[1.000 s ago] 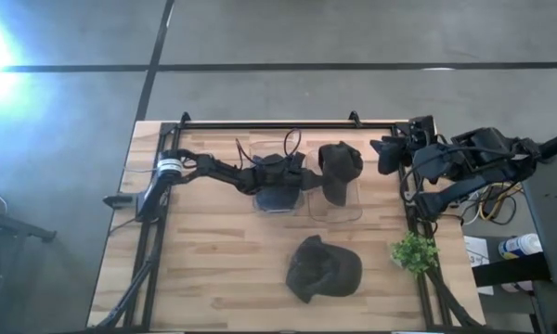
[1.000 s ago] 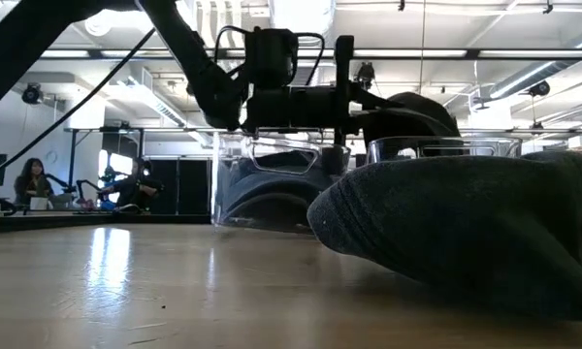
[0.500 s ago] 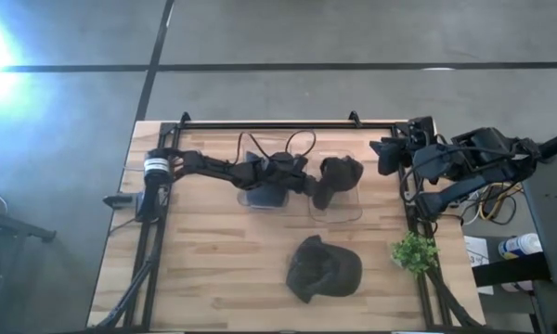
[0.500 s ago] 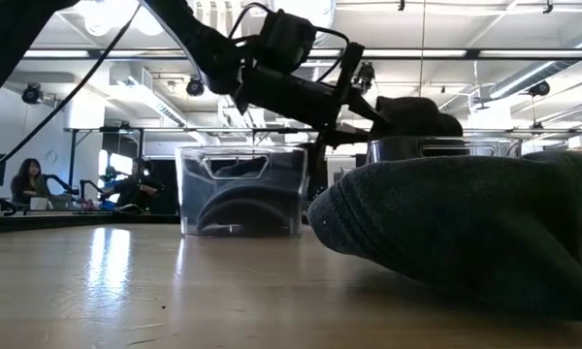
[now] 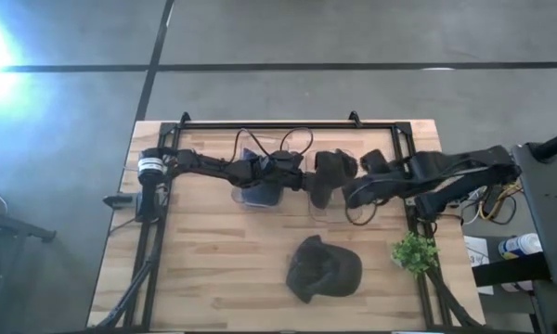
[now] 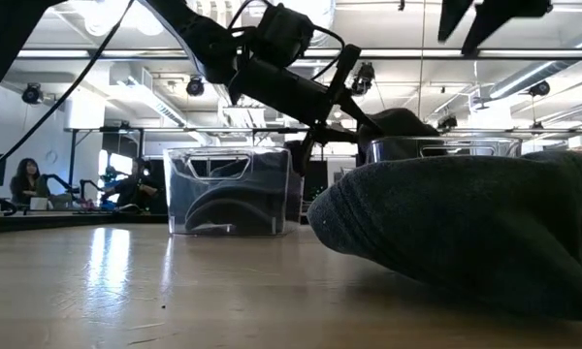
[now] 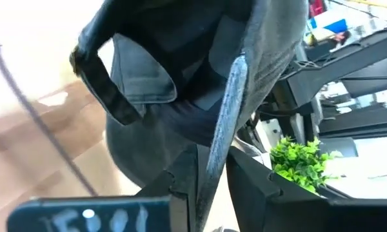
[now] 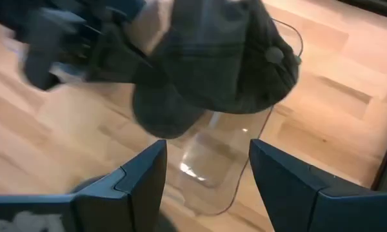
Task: Pick & Place hat
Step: Put the left black cap into the right transparent bin
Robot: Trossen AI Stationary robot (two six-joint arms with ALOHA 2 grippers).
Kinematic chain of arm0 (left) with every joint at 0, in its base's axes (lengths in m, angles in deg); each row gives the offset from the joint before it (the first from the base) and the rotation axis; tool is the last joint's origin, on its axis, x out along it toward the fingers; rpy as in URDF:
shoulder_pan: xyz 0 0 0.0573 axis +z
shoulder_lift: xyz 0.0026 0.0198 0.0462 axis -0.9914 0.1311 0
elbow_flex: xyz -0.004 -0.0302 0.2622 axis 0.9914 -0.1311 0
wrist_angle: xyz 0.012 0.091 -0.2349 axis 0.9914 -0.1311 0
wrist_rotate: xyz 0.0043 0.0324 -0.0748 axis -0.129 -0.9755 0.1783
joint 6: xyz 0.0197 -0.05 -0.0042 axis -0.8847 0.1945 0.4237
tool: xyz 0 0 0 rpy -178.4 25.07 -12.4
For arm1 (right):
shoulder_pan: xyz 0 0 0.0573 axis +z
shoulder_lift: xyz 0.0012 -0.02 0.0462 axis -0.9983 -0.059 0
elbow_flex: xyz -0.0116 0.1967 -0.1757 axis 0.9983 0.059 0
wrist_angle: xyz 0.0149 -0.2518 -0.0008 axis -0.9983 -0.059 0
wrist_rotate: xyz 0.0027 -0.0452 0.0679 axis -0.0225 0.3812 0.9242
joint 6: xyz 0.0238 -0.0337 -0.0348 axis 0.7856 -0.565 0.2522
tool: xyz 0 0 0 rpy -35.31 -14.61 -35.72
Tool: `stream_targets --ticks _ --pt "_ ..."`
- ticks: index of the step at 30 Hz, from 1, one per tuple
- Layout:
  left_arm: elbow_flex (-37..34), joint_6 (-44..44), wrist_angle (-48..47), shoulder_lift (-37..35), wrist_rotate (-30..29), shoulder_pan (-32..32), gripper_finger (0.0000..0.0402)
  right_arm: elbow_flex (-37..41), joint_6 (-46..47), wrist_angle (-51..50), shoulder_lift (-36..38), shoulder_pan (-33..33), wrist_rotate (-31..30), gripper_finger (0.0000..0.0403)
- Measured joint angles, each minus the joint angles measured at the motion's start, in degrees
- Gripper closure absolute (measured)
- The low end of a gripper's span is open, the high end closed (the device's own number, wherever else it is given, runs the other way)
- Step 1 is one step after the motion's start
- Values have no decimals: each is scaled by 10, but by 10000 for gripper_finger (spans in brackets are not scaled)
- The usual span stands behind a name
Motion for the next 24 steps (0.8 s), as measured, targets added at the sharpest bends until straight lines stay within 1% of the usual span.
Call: stream_targets --ticks 6,11,16,24 --pt "0 -22 -55 -19 -18 0 324 75 -62 119 -21 -62 6 186" --pt "0 -21 -86 -19 -21 0 317 127 -105 192 -33 -120 14 186" --pt "0 -34 -114 -29 -14 0 314 178 -130 263 -36 -155 55 186" --pt "0 -54 -165 -54 -15 0 314 243 -136 347 -37 -191 58 186"
